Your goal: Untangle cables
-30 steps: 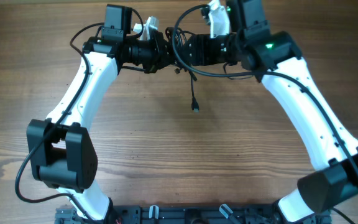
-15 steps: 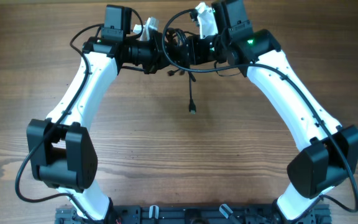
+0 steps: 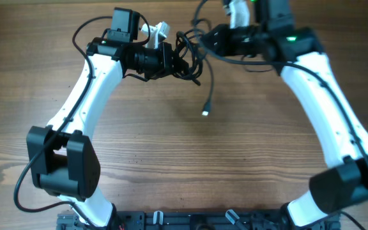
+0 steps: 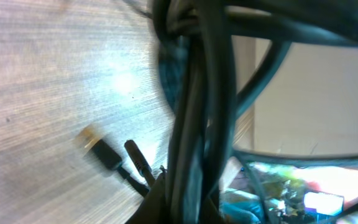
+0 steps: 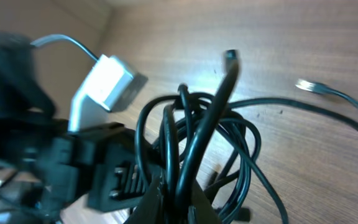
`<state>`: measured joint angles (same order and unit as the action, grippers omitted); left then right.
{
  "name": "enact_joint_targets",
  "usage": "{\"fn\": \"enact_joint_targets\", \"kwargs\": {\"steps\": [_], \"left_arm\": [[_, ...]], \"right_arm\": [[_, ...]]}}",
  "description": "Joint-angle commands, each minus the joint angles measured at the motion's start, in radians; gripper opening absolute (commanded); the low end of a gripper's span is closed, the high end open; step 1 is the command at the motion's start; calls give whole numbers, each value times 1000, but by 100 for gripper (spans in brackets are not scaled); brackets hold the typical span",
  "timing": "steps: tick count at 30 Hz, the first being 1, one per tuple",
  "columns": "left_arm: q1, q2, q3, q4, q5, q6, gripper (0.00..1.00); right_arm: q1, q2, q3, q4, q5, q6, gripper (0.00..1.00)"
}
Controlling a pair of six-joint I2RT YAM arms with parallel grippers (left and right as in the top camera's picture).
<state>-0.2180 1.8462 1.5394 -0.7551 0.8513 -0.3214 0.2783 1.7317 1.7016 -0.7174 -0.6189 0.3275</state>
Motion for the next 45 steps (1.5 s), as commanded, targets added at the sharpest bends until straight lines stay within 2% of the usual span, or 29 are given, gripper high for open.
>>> {"fn": "enact_joint_targets", "kwargs": {"steps": [1,6,12,15,16,17,19,21,24,29,32,37,39,45], "left_arm": [[18,2,-4,-21,-149,178,4],[18,2,-4,-25,-217,238,4],[18,2,-4,-48,-217,227,4],[19,2,-4,-42,-217,65,4],[18,2,-4,-35,-218,-52,4],[18,2,-4,-35,-218,-127,4],[18,2,-4,-35,-217,-321,4],[18,2,-4,-35,-212,-396,4],[18,2,-4,-35,-181,-394,4],[18,2,-4,-34,-112,-380,4],[18,2,-4,-1,-20,-310,4],[18,2,-4,30,30,-311,4],[18,2,-4,34,54,-308,4],[18,2,-4,45,179,-232,4]], "right_arm": [[-125,-112,42,21,-150,48,4],[-212,-113,42,13,-220,67,4],[-195,-112,42,-51,-13,13,6],[-142,-113,42,-74,-13,-50,42],[-113,-113,42,-77,-11,-72,50],[-88,-113,42,-79,-6,-87,51],[-8,-112,42,-76,10,-135,52],[66,-104,41,-81,79,-142,52],[137,-74,39,-89,127,-128,48],[164,24,39,-84,172,19,31],[166,72,39,-84,151,15,30],[167,116,39,-69,155,17,30],[166,129,39,-61,159,16,34],[166,161,39,-47,171,17,36]]}}
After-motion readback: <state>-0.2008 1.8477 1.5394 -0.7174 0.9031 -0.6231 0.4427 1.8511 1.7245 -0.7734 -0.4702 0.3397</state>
